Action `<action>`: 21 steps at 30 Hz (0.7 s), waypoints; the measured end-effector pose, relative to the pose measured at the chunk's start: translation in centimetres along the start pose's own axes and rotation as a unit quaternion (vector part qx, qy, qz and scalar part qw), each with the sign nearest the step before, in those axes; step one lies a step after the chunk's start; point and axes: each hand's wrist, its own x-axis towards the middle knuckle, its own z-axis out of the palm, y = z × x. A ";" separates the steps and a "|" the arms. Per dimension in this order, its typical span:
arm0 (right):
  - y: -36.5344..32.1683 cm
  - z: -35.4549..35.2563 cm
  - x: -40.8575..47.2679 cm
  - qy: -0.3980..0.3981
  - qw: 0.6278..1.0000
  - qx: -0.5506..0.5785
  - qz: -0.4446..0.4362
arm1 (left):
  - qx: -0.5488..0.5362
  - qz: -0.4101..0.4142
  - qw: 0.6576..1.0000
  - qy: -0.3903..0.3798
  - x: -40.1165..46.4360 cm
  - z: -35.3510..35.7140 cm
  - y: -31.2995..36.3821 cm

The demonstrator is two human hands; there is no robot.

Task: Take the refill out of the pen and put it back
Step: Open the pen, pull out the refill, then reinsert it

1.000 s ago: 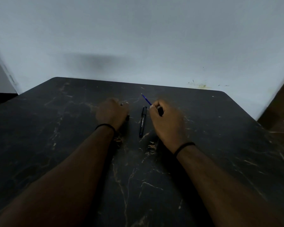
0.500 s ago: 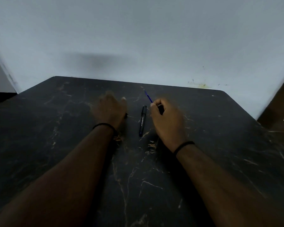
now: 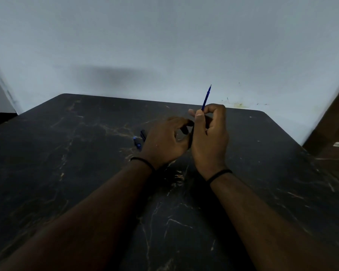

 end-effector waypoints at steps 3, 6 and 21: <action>0.0 0.2 -0.1 -0.015 1.000 -0.010 -0.008 | 0.003 -0.012 1.000 0.004 0.1 0.1 0.3; 0.1 0.2 -0.1 -0.012 0.999 -0.003 -0.033 | 0.031 -0.031 0.999 0.012 0.4 0.2 0.3; 0.8 -1.6 1.8 0.075 0.997 0.007 -0.035 | 0.101 -0.125 0.983 0.090 0.4 -0.3 -2.3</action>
